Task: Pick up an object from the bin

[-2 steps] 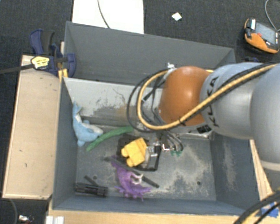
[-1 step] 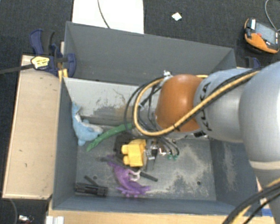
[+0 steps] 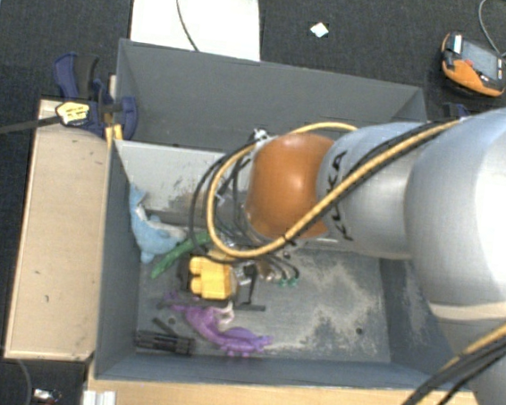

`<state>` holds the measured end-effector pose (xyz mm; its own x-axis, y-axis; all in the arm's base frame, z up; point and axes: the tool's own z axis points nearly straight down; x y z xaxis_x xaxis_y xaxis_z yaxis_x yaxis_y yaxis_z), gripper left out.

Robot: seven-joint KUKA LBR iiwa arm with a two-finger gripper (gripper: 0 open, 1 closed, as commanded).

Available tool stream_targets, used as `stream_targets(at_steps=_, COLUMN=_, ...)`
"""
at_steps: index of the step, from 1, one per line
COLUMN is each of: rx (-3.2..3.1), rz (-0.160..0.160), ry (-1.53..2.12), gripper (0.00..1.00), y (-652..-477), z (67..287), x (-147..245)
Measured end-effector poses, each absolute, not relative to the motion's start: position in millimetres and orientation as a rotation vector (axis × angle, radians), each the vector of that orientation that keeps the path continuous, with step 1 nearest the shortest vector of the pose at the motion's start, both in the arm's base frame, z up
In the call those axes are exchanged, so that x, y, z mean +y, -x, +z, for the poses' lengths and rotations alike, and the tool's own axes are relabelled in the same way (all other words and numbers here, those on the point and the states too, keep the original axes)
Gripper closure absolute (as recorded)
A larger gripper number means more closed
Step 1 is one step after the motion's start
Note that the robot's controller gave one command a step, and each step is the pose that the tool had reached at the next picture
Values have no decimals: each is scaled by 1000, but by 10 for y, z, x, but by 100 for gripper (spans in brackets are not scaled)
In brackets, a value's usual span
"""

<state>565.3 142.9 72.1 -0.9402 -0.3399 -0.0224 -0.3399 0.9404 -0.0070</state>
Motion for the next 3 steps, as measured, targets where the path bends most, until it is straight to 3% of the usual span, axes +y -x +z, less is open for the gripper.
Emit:
stream_targets(at_steps=1, rx=3072, rz=-5, ry=538, gripper=100, y=-5653, z=721, x=1429)
stream_targets(at_steps=3, rx=3075, rz=-6, ry=537, gripper=100, y=-5644, z=1378, x=1426)
